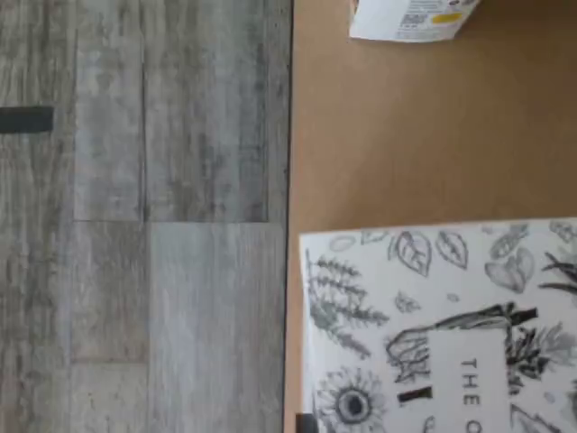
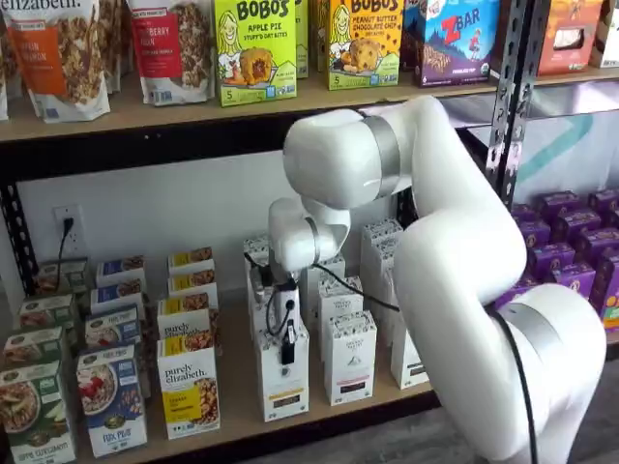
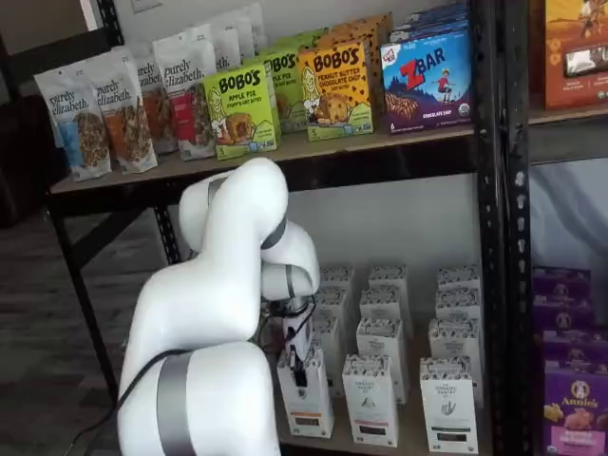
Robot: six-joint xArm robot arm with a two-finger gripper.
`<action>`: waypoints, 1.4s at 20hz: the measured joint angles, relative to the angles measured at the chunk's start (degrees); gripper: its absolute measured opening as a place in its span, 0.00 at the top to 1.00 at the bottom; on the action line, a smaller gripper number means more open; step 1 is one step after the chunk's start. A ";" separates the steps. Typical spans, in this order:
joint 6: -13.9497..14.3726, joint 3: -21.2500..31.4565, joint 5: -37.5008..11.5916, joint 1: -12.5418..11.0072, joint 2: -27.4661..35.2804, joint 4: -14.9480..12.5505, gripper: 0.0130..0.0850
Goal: Pick up the white box with a yellow strip in the middle, on the bottom shelf, the fourth box from the left
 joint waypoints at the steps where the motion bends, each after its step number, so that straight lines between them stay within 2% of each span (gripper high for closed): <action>1: 0.23 0.76 -0.08 0.13 -0.57 -0.14 0.50; 11: 3.30 11.71 -2.21 1.93 -8.07 -1.75 0.50; 22: 5.86 22.50 -5.55 4.47 -15.25 -1.86 0.50; 28: 7.86 29.27 -7.10 5.49 -20.52 -2.99 0.50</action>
